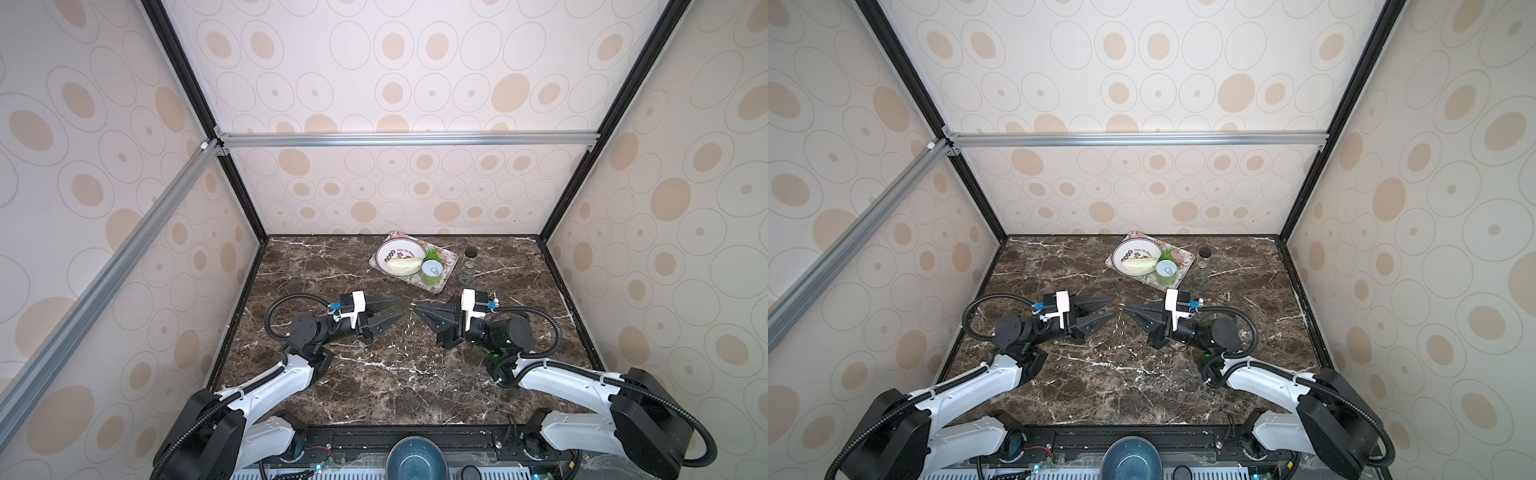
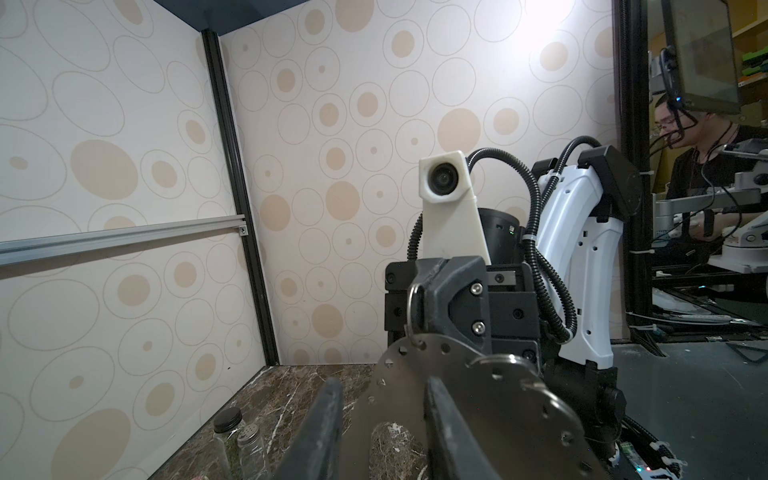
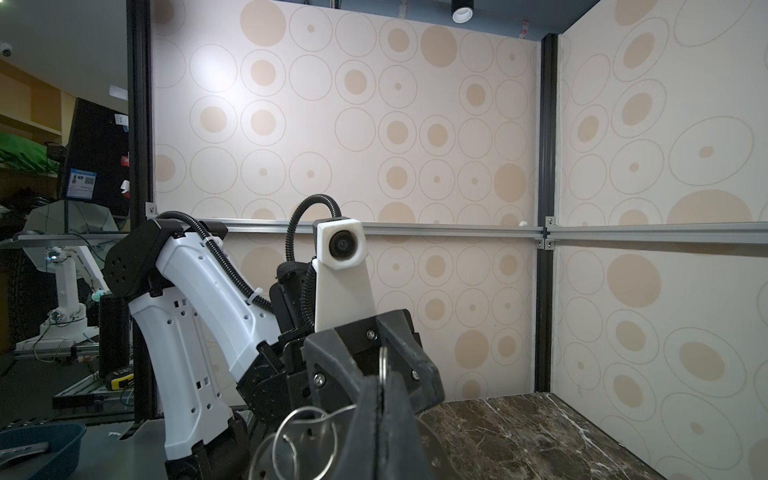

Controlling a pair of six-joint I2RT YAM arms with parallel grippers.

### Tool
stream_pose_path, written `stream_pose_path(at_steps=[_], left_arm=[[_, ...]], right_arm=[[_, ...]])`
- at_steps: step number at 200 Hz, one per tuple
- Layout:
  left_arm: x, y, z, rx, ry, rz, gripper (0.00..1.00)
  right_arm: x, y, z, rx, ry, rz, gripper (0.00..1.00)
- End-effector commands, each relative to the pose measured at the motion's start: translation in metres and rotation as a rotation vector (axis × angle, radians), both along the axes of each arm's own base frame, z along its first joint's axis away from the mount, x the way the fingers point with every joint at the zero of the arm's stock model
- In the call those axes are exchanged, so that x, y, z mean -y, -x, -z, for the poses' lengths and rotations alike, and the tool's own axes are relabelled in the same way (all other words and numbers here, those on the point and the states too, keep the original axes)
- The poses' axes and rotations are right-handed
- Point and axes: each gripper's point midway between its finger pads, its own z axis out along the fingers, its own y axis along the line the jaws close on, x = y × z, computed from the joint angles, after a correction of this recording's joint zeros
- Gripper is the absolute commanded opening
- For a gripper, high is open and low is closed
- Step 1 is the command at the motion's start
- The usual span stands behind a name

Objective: Put the keys on the keyring

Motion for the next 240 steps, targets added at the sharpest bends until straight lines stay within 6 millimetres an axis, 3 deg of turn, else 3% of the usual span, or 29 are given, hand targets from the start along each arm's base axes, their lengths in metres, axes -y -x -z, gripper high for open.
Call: stream_pose_path(at_steps=[1, 149, 210, 240], left_arm=[[-0.003, 0.008, -0.012, 0.061, 0.029, -0.003, 0.33], [-0.003, 0.023, -0.016, 0.084, 0.045, 0.046, 0.29], [0.001, 0.022, -0.014, 0.083, 0.036, 0.067, 0.12], [0.001, 0.025, -0.014, 0.088, 0.036, 0.08, 0.1]], right_arm=[[0.0, 0.01, -0.016, 0.057, -0.046, -0.023, 0.0], [-0.008, 0.012, -0.011, 0.047, -0.037, -0.039, 0.0], [-0.009, 0.017, -0.013, 0.055, -0.037, -0.053, 0.0], [-0.011, 0.016, -0.011, 0.053, -0.033, -0.052, 0.0]])
